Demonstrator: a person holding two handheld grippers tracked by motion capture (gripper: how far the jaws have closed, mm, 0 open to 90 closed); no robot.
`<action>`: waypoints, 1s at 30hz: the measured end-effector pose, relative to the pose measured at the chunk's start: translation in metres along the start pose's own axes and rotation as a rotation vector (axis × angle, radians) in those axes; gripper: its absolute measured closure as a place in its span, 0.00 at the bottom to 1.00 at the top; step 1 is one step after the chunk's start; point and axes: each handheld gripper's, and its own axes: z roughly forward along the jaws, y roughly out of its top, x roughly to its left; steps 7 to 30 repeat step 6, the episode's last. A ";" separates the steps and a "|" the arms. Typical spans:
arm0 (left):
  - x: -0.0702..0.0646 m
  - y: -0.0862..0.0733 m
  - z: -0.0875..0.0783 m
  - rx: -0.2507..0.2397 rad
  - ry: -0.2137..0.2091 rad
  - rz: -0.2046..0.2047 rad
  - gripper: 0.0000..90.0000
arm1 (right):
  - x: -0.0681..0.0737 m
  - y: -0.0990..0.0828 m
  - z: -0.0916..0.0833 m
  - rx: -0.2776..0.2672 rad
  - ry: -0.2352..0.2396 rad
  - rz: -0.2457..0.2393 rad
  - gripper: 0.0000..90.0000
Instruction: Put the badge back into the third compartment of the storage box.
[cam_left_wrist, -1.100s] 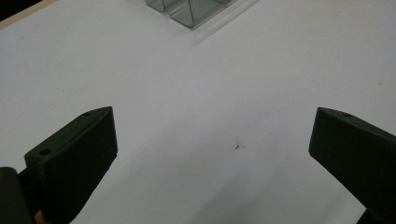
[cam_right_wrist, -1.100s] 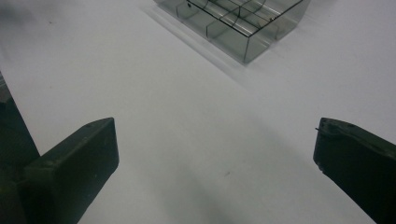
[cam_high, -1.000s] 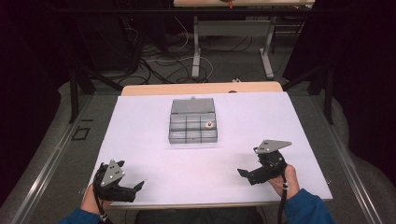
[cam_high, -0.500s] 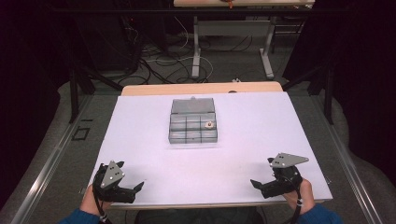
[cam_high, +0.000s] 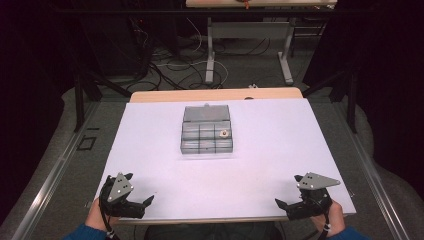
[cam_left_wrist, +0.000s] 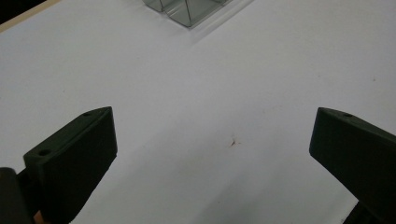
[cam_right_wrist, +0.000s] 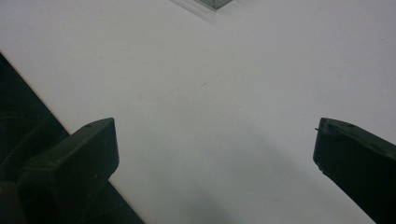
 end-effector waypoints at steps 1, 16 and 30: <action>0.000 0.000 0.000 0.000 -0.001 0.000 0.01 | 0.000 0.000 -0.001 0.007 0.005 -0.003 0.00; 0.002 0.000 -0.001 0.005 0.001 -0.001 0.01 | 0.000 0.000 -0.001 -0.014 0.004 -0.022 0.00; 0.002 0.000 -0.001 0.005 0.001 -0.001 0.01 | 0.000 0.000 -0.001 -0.014 0.004 -0.022 0.00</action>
